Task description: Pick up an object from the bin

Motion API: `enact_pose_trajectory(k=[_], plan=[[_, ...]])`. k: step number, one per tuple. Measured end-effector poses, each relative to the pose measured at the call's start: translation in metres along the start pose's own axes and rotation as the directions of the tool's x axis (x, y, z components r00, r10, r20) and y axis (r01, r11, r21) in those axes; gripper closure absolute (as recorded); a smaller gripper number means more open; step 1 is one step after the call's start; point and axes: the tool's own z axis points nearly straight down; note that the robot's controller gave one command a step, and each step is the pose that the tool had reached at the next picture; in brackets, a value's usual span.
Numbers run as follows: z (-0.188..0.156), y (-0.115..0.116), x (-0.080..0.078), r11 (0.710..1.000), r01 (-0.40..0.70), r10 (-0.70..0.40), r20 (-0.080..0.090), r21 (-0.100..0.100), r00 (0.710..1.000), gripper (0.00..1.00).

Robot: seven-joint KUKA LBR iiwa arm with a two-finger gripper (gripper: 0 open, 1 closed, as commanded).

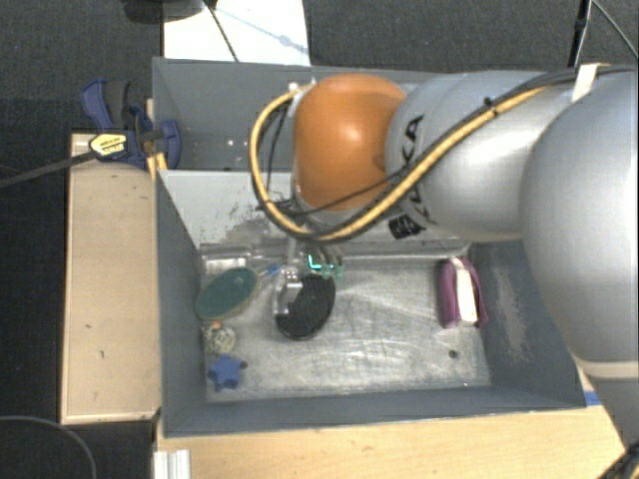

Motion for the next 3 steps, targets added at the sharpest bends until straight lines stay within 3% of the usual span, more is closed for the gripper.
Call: enact_pose_trajectory(k=[1, 2, 3], plan=[[0.076, -0.015, -0.003, 0.997, -0.080, 0.080, 0.001, 0.001, 0.997, 0.00], [0.094, -0.061, 0.012, 0.995, -0.101, 0.101, 0.013, -0.007, 0.995, 0.00], [0.091, -0.060, 0.009, 0.995, -0.102, 0.103, 0.021, -0.007, 0.995, 1.00]])
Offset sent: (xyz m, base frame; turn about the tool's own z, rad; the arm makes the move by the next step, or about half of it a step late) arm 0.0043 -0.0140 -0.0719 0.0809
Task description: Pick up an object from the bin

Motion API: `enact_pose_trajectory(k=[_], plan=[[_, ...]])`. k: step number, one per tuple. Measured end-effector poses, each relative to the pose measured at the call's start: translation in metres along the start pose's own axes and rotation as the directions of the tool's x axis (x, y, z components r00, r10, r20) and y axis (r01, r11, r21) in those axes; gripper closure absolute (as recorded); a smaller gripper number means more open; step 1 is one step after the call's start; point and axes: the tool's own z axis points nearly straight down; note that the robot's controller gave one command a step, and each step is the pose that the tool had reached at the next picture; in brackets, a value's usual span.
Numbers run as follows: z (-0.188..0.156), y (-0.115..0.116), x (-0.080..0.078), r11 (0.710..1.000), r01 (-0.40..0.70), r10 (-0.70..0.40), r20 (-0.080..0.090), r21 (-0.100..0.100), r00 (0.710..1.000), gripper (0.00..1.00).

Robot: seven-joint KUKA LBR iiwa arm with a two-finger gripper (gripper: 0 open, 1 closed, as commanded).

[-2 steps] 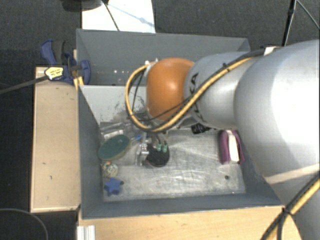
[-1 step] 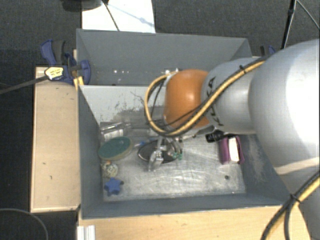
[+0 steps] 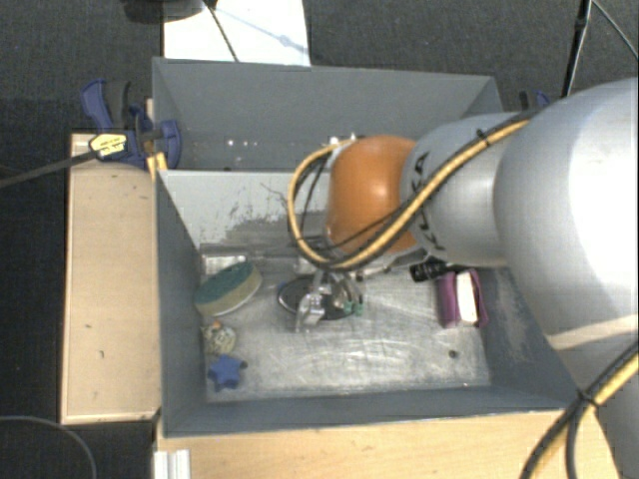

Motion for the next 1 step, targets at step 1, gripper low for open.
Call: enact_pose_trajectory(k=[1], plan=[[-0.1383, 0.0210, 0.0101, 1.000, -0.029, 0.029, -0.007, 0.003, 1.000, 1.00]])
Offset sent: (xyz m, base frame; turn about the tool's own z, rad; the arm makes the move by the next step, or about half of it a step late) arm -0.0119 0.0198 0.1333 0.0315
